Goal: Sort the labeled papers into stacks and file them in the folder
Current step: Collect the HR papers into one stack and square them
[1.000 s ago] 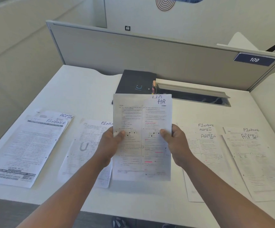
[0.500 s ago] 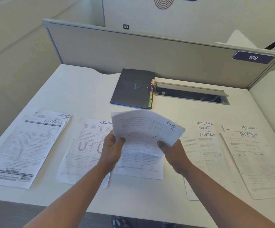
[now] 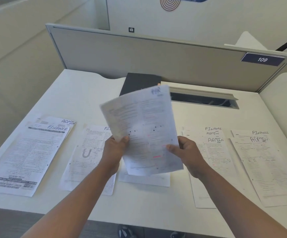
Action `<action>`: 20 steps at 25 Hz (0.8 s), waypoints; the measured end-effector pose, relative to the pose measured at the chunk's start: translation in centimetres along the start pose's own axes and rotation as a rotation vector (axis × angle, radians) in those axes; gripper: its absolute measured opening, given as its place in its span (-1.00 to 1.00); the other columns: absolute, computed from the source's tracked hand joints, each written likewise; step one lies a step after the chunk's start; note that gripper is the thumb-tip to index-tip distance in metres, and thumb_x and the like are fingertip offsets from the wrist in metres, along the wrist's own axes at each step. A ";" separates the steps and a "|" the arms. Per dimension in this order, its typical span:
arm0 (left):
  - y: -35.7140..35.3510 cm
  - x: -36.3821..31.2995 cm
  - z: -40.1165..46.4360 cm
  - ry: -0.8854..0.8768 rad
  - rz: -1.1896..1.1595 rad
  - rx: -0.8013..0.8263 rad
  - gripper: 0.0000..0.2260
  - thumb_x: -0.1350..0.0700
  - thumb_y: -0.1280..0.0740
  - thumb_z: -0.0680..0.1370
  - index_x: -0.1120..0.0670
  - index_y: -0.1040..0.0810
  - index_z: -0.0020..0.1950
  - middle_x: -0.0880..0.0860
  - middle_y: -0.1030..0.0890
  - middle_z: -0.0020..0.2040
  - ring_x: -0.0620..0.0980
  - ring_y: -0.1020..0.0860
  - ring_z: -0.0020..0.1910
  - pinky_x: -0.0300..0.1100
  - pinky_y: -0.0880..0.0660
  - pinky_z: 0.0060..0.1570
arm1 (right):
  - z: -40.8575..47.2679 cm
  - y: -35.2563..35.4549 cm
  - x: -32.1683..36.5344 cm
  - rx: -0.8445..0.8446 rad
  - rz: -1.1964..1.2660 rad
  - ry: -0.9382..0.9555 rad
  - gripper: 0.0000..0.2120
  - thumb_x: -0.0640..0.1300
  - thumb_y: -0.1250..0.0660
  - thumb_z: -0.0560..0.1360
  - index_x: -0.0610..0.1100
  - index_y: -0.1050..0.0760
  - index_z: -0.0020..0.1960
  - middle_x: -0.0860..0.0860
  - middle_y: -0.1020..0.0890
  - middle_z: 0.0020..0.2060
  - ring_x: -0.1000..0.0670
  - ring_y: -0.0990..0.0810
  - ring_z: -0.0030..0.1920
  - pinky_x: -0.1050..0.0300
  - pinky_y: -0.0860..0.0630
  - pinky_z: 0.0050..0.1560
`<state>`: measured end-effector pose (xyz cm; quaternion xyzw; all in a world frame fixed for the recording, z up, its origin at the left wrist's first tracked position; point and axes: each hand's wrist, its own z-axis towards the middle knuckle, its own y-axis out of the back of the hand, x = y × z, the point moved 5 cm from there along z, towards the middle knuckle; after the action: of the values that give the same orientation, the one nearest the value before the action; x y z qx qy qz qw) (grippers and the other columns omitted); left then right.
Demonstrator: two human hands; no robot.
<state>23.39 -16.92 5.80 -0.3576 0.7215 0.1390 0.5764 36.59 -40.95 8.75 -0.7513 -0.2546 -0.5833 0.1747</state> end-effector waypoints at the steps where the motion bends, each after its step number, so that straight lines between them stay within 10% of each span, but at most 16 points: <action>1: 0.0 0.2 0.2 0.044 -0.102 -0.009 -0.87 0.24 -0.38 0.65 0.06 -0.68 0.12 0.03 -0.77 0.08 0.04 -0.73 0.09 0.07 -0.63 0.13 | -0.1 0.7 -0.2 -0.004 0.066 -0.030 -0.84 -0.20 -0.54 0.48 -0.13 -0.67 0.05 -0.10 -0.76 0.02 -0.07 -0.72 -0.04 0.09 -0.66 -0.05; 8: -5.2 2.4 -1.0 0.160 -0.448 0.057 -0.69 0.25 -0.32 0.67 0.02 -0.57 0.39 0.07 -0.70 0.28 0.09 -0.68 0.25 0.08 -0.67 0.05 | -2.0 0.1 -3.5 0.041 0.578 -0.203 -0.59 -0.28 -0.43 0.51 -0.11 -0.54 0.34 -0.05 -0.69 0.25 -0.05 -0.68 0.22 0.04 -0.64 0.12; 20: -6.9 1.6 -2.3 0.044 -0.131 -0.242 -0.79 0.31 -0.38 0.63 0.05 -0.61 0.18 0.04 -0.76 0.06 0.02 -0.68 0.00 -0.13 -0.65 0.00 | -0.9 15.1 -0.5 0.050 0.064 -0.027 -0.69 -0.26 -0.36 0.63 -0.04 -0.53 0.35 -0.06 -0.68 0.24 -0.17 -0.64 0.27 -0.36 -0.56 0.25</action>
<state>26.22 -23.78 6.45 -0.4737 0.6871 0.1793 0.5208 44.69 -53.76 9.02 -0.7622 -0.2473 -0.5607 0.2086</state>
